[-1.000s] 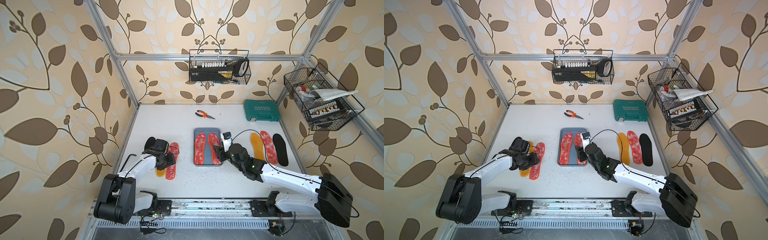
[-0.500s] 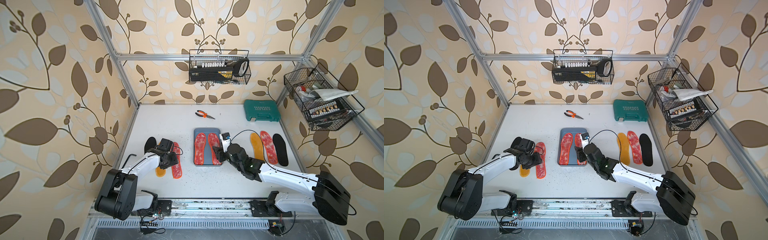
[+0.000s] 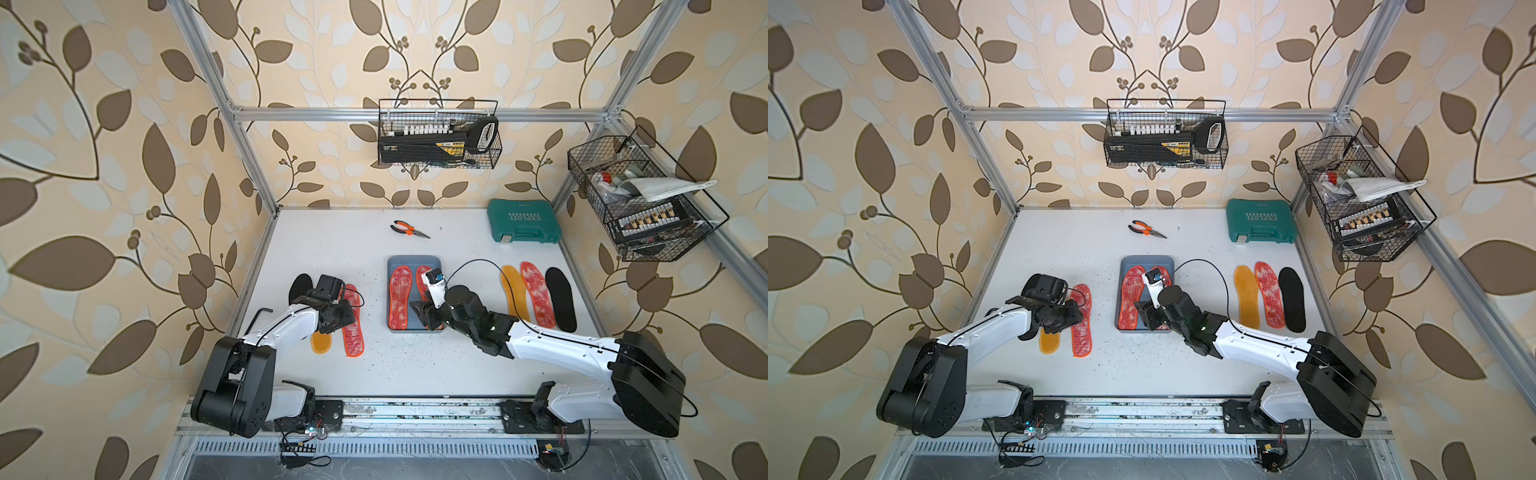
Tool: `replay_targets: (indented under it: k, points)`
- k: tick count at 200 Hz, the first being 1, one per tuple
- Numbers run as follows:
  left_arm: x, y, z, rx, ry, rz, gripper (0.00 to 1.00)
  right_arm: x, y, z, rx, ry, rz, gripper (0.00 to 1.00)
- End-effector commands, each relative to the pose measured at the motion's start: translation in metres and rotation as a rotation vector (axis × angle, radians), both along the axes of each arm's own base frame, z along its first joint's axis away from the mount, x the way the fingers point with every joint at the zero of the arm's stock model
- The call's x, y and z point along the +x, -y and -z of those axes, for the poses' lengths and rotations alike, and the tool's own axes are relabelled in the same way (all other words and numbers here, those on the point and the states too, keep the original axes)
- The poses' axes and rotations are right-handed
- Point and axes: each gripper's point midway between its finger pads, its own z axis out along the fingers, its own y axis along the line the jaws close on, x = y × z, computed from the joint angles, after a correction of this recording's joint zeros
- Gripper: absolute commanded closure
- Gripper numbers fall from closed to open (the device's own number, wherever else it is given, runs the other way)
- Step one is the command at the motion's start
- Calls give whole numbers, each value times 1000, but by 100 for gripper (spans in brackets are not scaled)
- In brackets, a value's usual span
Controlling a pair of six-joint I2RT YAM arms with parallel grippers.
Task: Put the insoles into the storage box
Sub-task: Pick up the insole from the center of the board.
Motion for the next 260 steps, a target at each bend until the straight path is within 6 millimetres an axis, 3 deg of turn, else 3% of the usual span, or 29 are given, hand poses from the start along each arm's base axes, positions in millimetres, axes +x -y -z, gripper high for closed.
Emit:
replay_targets:
  k: [1,42,62,76,101,127,159,198,232,260]
  points:
    - [9,5,-3,-31,9,-6,49,-4,-12,-27,55,18,-45,42]
    - [3,6,4,-58,-20,-44,59,-9,-3,-38,102,8,-15,41]
    - [3,4,2,-55,0,-49,72,-12,0,-35,116,2,-10,41]
    - [4,2,0,-43,5,-54,87,-12,2,-33,107,-4,-4,41]
    - [6,2,-1,-42,13,-56,100,-11,-3,-29,90,-18,-21,41]
    - [9,2,-10,-44,59,-37,100,-9,-20,-20,29,-82,-71,39]
    - [9,1,-38,-71,171,-3,100,-11,-67,-1,-34,-288,-208,40]
    - [13,1,-76,-152,331,63,100,-20,-121,-3,82,-505,-371,43]
    - [16,12,-114,-350,482,117,100,-2,-130,-8,255,-658,-386,45]
    - [15,24,-128,-424,506,184,100,9,-126,-5,316,-701,-391,45]
